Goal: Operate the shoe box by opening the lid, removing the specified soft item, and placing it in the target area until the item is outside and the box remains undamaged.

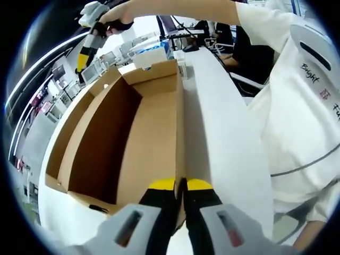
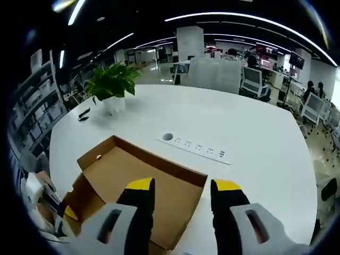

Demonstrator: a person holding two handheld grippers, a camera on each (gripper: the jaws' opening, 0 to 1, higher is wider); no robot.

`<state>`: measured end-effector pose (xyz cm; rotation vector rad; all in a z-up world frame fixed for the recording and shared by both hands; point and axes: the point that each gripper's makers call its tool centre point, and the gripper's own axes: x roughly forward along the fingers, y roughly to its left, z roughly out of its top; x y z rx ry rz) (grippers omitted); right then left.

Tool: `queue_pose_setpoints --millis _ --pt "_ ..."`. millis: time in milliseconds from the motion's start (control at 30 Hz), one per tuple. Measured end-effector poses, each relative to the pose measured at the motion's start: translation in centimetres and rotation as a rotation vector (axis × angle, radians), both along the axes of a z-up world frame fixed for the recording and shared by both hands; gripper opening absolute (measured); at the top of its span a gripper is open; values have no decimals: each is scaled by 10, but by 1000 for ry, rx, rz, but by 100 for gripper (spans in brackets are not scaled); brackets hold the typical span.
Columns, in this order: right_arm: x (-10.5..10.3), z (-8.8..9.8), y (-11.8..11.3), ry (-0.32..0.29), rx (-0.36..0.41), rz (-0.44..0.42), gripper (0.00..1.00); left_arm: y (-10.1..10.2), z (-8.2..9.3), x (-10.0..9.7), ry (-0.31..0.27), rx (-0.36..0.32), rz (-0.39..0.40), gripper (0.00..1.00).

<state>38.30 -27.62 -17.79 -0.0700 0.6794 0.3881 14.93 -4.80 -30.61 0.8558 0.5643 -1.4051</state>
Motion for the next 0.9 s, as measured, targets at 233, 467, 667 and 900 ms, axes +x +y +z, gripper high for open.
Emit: queue_pose_setpoints --millis 233,467,667,900 --pt "-2 -15 2 42 -19 -22 36 0 0 0 -5 3 -1 3" --pt "-1 -37 -21 70 -123 -95 32 0 0 0 -11 1 -2 4" --pt "4 -52 -28 76 -142 -132 30 0 0 0 -13 4 -6 3" --pt "7 -72 -31 114 -149 -163 30 0 0 0 -15 2 -5 3"
